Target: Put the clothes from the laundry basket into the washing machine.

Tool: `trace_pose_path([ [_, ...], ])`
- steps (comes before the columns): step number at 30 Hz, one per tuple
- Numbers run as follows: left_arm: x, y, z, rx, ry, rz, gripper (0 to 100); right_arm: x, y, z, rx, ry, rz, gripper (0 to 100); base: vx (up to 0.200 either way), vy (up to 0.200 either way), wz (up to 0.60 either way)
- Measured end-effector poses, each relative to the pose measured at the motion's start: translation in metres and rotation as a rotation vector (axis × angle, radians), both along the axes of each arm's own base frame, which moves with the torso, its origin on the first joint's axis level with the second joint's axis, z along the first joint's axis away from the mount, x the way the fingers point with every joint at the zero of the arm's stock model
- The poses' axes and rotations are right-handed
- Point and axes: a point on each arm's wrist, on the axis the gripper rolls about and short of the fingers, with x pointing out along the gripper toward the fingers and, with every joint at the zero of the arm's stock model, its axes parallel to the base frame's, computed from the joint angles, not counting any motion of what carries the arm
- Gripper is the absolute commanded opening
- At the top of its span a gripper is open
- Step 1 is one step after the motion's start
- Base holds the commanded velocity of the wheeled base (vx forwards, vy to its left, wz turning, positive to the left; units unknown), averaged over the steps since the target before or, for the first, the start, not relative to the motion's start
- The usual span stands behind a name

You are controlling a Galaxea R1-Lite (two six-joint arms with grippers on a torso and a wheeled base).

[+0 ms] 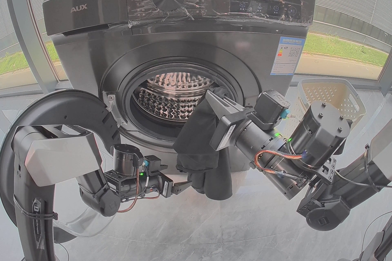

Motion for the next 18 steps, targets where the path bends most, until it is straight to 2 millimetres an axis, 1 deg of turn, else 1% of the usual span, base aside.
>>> trace_pose_path([
  [4,0.006,-0.005,0.0,-0.011,-0.022,-0.007,100,-0.001,0.001,0.0,0.0,0.0,0.005,0,0.0,0.0,0.0],
  [5,0.009,-0.007,0.0,-0.016,-0.032,-0.008,0,-0.001,0.002,0.0,0.0,0.0,0.007,0,0.0,0.0,0.0],
  [11,0.022,-0.014,-0.005,-0.056,-0.064,-0.011,0,-0.002,0.002,-0.001,-0.001,0.001,0.009,0,0.0,0.0,0.0],
  [18,0.036,-0.015,-0.01,-0.103,-0.123,0.003,0,-0.003,0.001,-0.002,-0.004,0.003,0.009,0,0.0,0.0,0.0],
])
